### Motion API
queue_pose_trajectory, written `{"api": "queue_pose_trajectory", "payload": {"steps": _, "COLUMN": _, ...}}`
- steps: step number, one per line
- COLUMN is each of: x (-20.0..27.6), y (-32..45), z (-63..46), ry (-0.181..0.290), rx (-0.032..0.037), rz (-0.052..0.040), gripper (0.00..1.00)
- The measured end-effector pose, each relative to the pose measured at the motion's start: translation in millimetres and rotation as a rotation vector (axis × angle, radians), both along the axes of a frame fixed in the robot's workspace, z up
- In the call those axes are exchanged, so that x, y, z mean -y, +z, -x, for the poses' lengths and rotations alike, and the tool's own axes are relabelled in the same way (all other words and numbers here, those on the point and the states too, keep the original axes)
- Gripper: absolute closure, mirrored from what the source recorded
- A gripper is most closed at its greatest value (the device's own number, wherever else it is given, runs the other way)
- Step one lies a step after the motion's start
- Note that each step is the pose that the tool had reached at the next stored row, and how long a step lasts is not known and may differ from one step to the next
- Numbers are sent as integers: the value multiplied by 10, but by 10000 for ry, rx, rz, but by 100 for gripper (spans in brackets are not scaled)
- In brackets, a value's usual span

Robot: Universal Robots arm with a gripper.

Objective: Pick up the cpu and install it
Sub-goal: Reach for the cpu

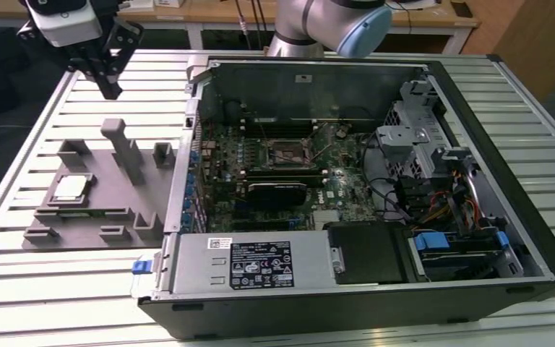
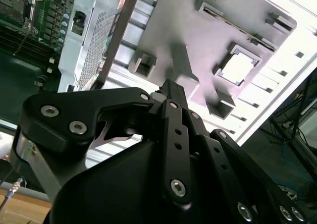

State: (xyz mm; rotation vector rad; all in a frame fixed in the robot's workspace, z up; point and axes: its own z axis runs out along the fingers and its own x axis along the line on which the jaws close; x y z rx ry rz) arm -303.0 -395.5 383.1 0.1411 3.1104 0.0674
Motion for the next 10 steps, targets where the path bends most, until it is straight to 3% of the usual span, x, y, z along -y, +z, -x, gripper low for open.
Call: {"api": "queue_pose_trajectory", "payload": {"steps": 10, "x": -26, "y": -36, "z": 125, "ry": -25, "rx": 0, "rz": 0, "gripper": 89}}
